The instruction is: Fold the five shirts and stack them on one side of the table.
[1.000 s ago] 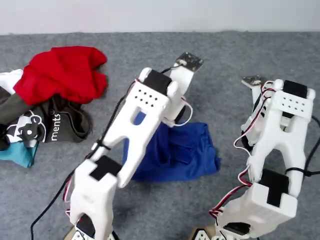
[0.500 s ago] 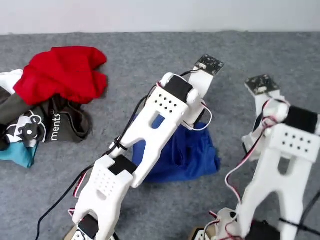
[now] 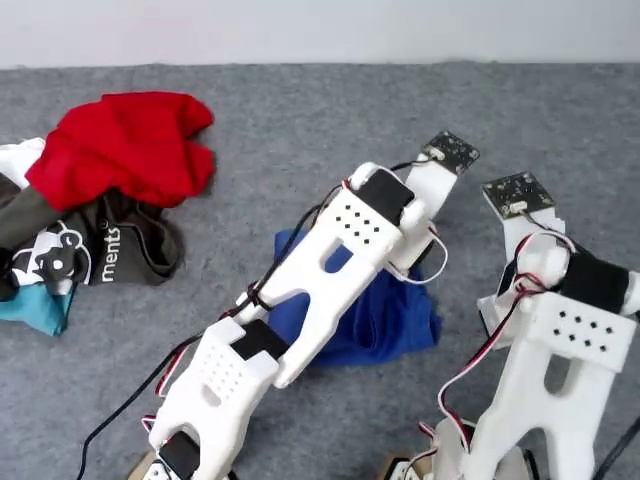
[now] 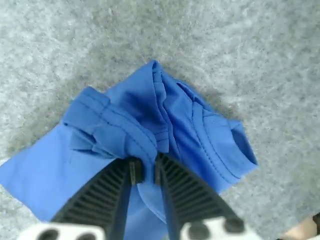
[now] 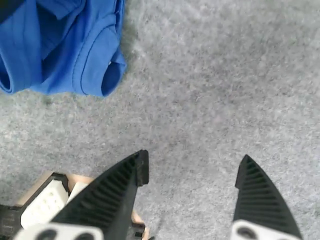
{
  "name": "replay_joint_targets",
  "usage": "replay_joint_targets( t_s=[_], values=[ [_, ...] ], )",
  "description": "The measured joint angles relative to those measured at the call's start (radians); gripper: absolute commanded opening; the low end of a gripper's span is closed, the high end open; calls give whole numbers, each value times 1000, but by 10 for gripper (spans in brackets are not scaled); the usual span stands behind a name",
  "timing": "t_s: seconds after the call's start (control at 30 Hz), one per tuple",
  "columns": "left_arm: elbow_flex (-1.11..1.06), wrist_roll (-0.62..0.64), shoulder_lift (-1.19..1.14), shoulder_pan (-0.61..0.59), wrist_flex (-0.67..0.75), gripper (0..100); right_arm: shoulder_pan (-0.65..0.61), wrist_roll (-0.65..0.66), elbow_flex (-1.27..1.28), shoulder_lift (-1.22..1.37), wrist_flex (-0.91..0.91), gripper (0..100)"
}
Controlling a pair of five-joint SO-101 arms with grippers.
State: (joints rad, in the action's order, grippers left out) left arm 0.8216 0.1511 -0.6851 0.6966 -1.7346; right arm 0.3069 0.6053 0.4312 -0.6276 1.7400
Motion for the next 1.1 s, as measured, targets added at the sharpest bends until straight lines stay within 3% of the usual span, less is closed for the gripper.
replay_joint_targets(
  t_s=[0.23,0.67,0.87,1.1],
  values=[
    [0,0,-25,-2,0,15,0,0,14,-37,0,284],
    [11,0,-176,-2,132,16,0,0,14,-37,0,286],
    [124,5,-187,5,78,18,0,0,17,-37,0,286],
    [226,-57,-187,3,5,107,0,0,17,-37,0,286]
  ],
)
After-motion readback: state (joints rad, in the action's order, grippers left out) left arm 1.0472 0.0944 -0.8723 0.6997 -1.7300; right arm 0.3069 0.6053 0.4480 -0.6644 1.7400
